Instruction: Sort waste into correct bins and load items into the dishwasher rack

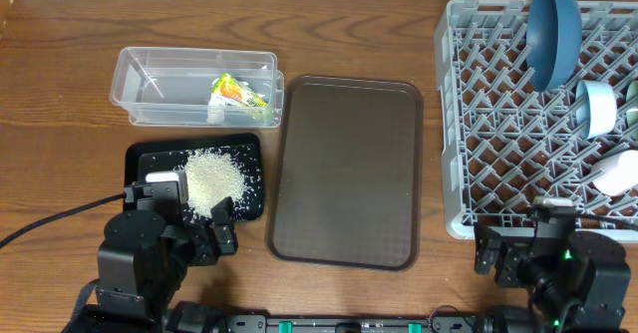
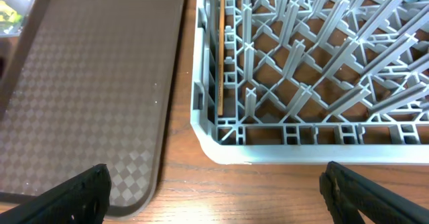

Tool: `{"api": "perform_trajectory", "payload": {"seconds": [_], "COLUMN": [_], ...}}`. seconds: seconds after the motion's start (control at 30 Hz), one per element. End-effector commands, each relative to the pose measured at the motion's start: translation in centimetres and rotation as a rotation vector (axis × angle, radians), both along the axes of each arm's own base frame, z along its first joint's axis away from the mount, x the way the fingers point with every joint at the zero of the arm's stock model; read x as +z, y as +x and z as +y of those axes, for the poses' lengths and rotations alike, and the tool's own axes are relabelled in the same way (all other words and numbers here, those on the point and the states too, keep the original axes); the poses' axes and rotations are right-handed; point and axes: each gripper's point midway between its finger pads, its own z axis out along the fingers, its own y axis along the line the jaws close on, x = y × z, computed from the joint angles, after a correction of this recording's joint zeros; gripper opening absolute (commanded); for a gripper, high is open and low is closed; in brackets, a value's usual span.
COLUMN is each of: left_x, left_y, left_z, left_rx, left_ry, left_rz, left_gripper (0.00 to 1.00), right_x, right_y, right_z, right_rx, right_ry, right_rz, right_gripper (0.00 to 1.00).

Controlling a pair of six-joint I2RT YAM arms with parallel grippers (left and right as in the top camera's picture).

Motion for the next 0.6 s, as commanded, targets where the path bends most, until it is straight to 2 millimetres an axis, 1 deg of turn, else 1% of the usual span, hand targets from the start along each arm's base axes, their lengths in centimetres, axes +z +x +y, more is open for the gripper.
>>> {"api": "perform_trajectory", "payload": {"seconds": [0.0,0.07,0.17,0.23,0.4,0.57], "left_x": [-0.1,-0.1,-0.1,-0.1,-0.1,-0.1], "left_y": [0.0,0.0,0.0,0.0,0.0,0.0], "left_z": [0.3,0.3,0.3,0.3,0.3,0.3], "left_rx": [0.013,0.013,0.013,0.013,0.013,0.013], "left_ry": [0.009,0.009,0.009,0.009,0.009,0.009], "left_rz": [-0.001,0.000,-0.001,-0.001,0.000,0.000], "left_gripper": [1.00,1.00,1.00,1.00,1.00,1.00], "right_x": [0.2,0.5,0.6,0.8,1.6,1.1], "right_y": [-0.3,-0.5,-0.7,-0.6,0.9,2.7], "right_z": [-0.1,-0.1,-0.6,-0.4,0.4,0.9], "right_rx": [-0.011,-0.011,-0.030,-0.004,0.071,0.087], "right_ry": [0.002,0.001,-0.029,-0.039,-0.082,-0.076], "right_rz": [-0.028,-0.050,-0.082,-0.132,-0.311,-0.463], "right_gripper": [0.99,0.99,0.99,0.99,0.99,0.99]}}
